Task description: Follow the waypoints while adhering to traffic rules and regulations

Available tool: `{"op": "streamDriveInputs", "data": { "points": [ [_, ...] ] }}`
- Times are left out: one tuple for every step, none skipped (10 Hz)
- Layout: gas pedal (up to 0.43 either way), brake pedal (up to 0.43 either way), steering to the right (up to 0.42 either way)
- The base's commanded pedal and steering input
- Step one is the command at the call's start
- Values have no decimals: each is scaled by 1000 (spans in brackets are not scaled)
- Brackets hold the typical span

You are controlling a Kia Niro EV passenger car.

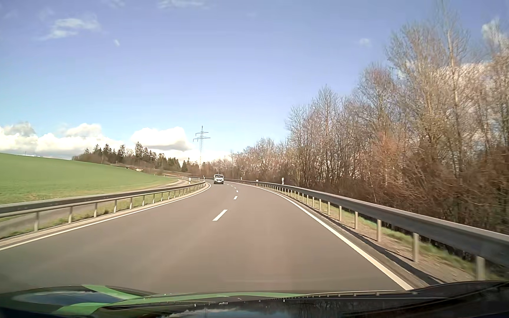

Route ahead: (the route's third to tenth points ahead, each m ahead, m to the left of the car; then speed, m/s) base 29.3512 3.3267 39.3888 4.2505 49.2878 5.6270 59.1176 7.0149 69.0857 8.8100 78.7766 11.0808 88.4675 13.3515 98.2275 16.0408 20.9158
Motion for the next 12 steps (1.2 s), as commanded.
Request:
{"op": "streamDriveInputs", "data": {
  "points": [
    [209,0,-20],
    [209,0,-22],
    [209,0,-23],
    [209,0,-23],
    [209,0,-23],
    [209,0,-23],
    [209,0,-23],
    [197,0,-23],
    [197,0,-23],
    [197,0,-23],
    [197,0,-22],
    [197,0,-22]
  ]
}}
